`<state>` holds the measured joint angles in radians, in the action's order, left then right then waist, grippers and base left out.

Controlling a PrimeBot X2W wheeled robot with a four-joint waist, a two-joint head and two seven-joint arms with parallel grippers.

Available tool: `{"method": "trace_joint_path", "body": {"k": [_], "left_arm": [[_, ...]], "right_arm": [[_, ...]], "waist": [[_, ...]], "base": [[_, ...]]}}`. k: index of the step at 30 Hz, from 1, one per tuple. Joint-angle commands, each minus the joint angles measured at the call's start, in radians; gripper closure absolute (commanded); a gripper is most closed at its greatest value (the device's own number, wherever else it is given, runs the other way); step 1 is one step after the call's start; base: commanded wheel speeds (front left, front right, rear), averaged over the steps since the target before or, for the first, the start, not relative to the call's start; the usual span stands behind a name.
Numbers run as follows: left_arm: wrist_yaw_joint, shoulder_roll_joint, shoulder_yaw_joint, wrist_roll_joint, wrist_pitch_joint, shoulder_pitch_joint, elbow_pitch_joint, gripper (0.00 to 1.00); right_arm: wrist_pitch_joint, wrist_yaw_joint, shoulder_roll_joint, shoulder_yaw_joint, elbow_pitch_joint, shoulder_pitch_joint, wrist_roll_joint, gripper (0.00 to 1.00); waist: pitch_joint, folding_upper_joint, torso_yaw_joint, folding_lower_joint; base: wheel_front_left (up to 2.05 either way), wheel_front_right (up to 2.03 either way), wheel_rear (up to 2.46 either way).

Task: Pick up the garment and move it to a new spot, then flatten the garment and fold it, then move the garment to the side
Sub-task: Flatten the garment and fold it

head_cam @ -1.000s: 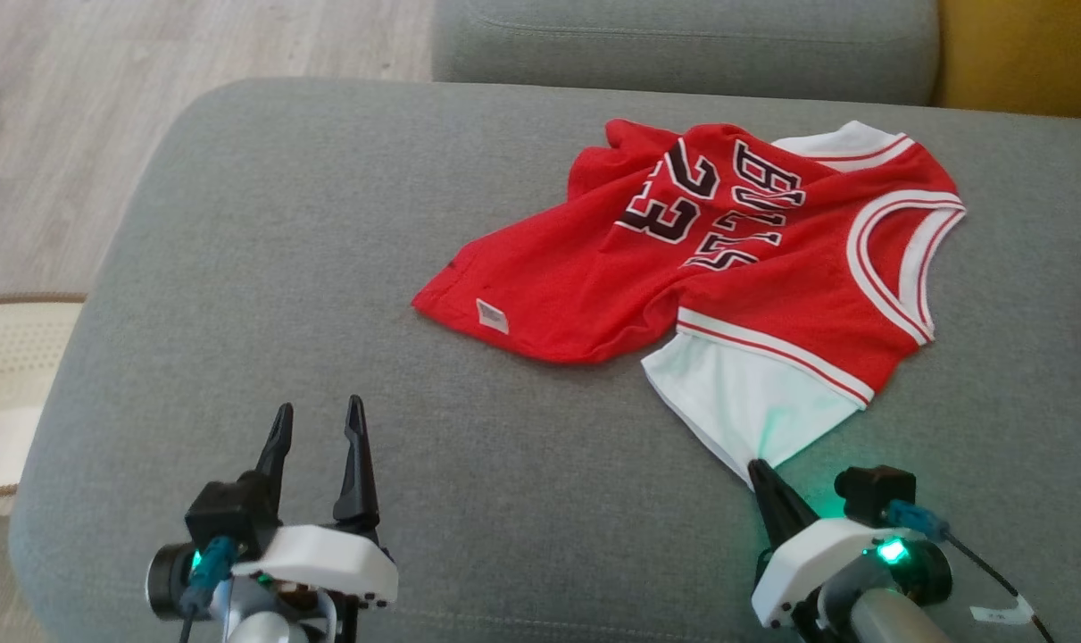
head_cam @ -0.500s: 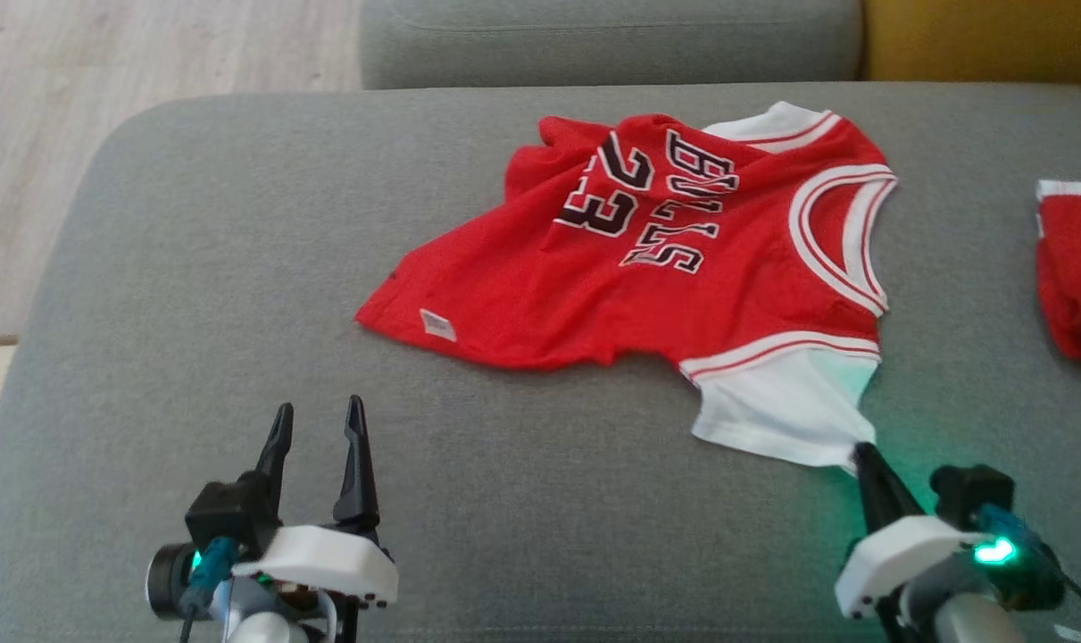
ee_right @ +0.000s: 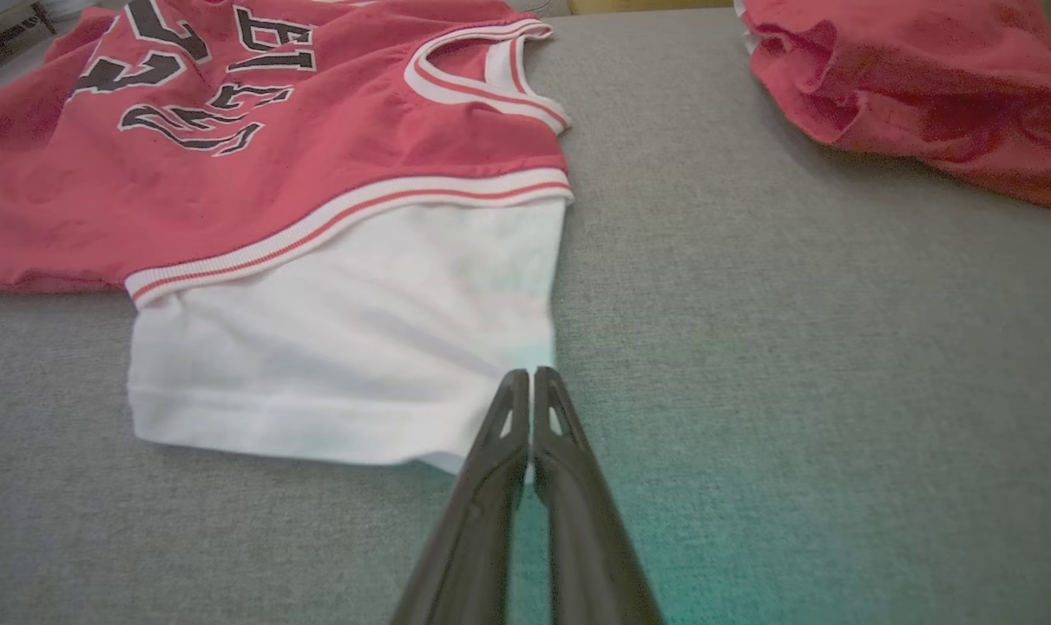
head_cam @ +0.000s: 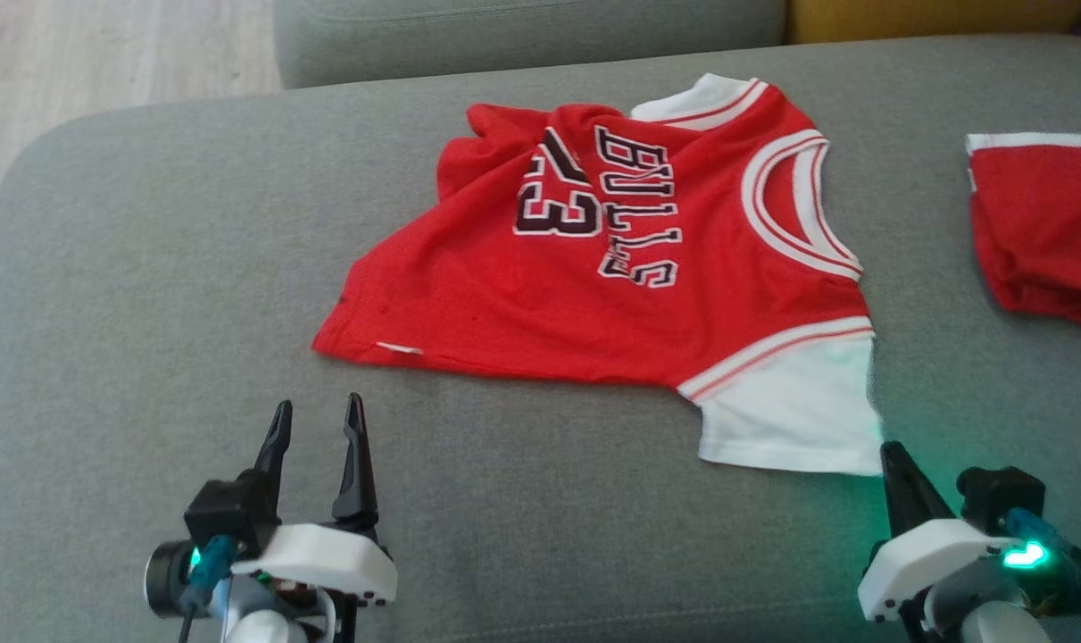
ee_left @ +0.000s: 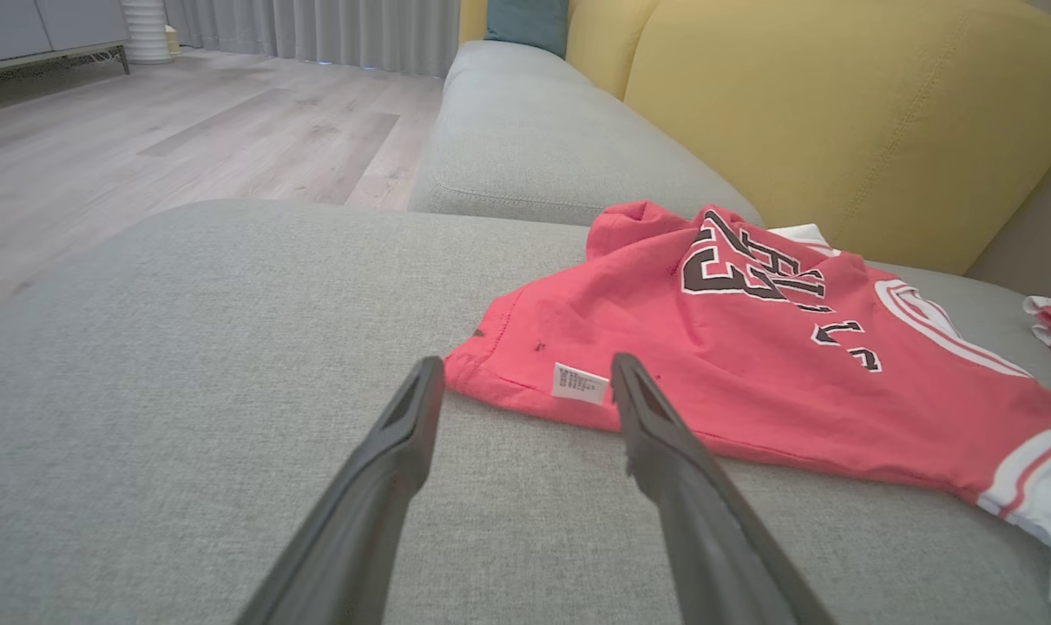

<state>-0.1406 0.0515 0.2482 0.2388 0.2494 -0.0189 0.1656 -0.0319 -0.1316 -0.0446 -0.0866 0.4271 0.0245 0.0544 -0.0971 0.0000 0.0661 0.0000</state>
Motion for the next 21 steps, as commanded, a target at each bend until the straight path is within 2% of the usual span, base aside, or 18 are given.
{"method": "trace_joint_path", "body": {"k": [1,2,3,4,5,14,21], "left_arm": [[0.000,-0.001,-0.031,-0.010,0.012,0.036,-0.031,0.00],[0.001,-0.001,-0.032,-0.011,0.012,0.037,-0.030,0.00],[0.002,-0.001,-0.032,-0.011,0.012,0.039,-0.029,0.00],[0.003,-0.001,-0.033,-0.012,0.012,0.040,-0.028,0.00],[0.003,-0.001,-0.033,-0.012,0.012,0.041,-0.028,0.00],[0.006,-0.001,-0.034,-0.013,0.012,0.048,-0.026,0.00],[0.008,-0.001,-0.038,-0.017,0.012,0.057,-0.026,0.00]], "right_arm": [[-0.012,0.001,-0.006,0.015,-0.034,0.014,0.007,0.70],[-0.015,0.001,-0.006,0.015,-0.035,0.016,0.006,0.57],[-0.016,0.001,-0.006,0.017,-0.033,0.019,0.006,0.38],[-0.018,0.001,-0.006,0.018,-0.032,0.022,0.008,0.14],[-0.022,0.001,-0.006,0.018,-0.032,0.024,0.010,0.00],[-0.024,0.001,-0.006,0.019,-0.005,0.026,0.037,0.00],[-0.026,0.001,-0.006,0.041,0.094,0.084,0.081,0.00]], "waist": [[-0.003,0.0000,0.009,0.0000],[-0.004,0.0000,0.014,0.0000],[-0.004,0.0000,0.018,0.0000],[-0.005,0.0000,0.021,0.0000],[-0.005,0.0000,0.024,0.0000],[-0.007,0.0000,0.028,0.0000],[-0.018,0.0000,0.003,0.0000]], "base": [[0.00,0.00,0.00],[0.00,0.00,0.00],[0.00,0.00,0.00],[0.00,0.00,0.00],[0.00,0.00,0.00],[0.00,0.00,0.00],[0.00,0.00,0.00]]}}
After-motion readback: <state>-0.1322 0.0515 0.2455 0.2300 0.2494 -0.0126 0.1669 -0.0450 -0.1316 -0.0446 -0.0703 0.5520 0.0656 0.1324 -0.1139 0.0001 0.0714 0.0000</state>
